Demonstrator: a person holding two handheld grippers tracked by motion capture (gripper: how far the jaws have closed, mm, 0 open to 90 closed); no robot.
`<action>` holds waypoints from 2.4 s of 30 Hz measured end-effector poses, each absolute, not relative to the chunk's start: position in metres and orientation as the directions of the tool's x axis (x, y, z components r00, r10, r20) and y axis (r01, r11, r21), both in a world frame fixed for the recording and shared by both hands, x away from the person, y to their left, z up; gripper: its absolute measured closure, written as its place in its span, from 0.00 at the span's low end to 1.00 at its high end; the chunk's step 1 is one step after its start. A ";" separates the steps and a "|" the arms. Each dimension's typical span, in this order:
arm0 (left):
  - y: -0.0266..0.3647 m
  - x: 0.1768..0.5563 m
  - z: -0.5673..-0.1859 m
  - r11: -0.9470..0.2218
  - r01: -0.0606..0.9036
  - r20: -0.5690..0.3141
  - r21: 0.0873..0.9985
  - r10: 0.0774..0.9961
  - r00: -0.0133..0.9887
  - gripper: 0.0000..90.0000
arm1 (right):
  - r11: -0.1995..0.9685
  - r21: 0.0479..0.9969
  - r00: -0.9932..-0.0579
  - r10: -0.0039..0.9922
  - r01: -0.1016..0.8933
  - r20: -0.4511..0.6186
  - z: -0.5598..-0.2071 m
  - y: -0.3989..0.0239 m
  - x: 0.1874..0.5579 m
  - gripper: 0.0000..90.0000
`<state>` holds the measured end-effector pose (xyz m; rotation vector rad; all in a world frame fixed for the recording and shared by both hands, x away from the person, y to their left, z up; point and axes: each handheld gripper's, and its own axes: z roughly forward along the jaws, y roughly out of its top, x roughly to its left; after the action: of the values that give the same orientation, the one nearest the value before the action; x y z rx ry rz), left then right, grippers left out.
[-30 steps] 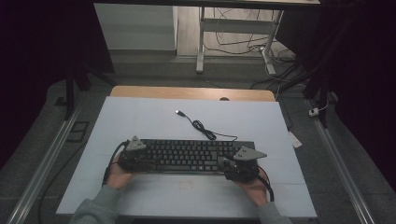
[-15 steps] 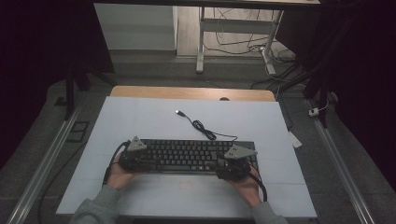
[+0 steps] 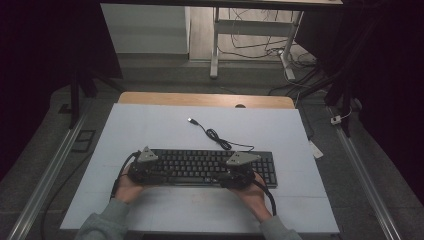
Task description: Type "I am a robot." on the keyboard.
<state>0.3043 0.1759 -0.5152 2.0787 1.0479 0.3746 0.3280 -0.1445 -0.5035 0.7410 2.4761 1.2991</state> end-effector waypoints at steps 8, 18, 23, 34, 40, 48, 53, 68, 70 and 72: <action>0.175 0.304 -0.516 -0.377 0.558 -0.070 0.740 0.781 0.620 0.36 | 0.483 0.816 -0.844 0.537 0.317 0.009 -0.504 -0.138 0.328 0.60; 0.174 0.305 -0.517 -0.386 0.558 -0.065 0.734 0.779 0.624 0.35 | 0.491 0.815 -0.859 0.511 0.309 0.018 -0.505 -0.132 0.328 0.90; 0.174 0.305 -0.517 -0.385 0.559 -0.066 0.734 0.779 0.624 0.35 | 0.499 0.813 -0.869 0.495 0.302 0.019 -0.504 -0.127 0.329 0.99; 0.174 0.304 -0.517 -0.387 0.558 -0.063 0.734 0.779 0.624 0.35 | 0.527 0.795 -0.887 0.461 0.301 0.030 -0.511 -0.105 0.334 1.00; 0.174 0.304 -0.518 -0.398 0.556 -0.054 0.730 0.777 0.627 0.35 | 0.548 0.779 -0.890 0.456 0.305 0.027 -0.514 -0.091 0.338 0.99; 0.174 0.304 -0.518 -0.399 0.556 -0.054 0.729 0.777 0.627 0.35 | 0.575 0.758 -0.886 0.464 0.309 0.010 -0.517 -0.084 0.342 0.99; 0.174 0.304 -0.518 -0.404 0.556 -0.052 0.726 0.775 0.630 0.35 | 0.579 0.755 -0.886 0.464 0.309 0.007 -0.519 -0.083 0.343 1.00; 0.174 0.304 -0.518 -0.404 0.554 -0.049 0.727 0.775 0.629 0.35 | 0.556 0.778 -0.887 0.462 0.292 0.003 -0.515 -0.085 0.341 1.00; 0.175 0.304 -0.518 -0.403 0.554 -0.048 0.729 0.776 0.629 0.35 | 0.533 0.793 -0.883 0.469 0.296 0.014 -0.511 -0.090 0.341 1.00; 0.175 0.304 -0.518 -0.402 0.554 -0.049 0.729 0.777 0.628 0.35 | 0.522 0.799 -0.880 0.475 0.300 0.020 -0.508 -0.095 0.340 1.00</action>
<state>0.3038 0.1751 -0.5181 2.1141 1.0369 0.3881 0.3401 -0.0951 -0.5075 0.6604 2.5603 1.2850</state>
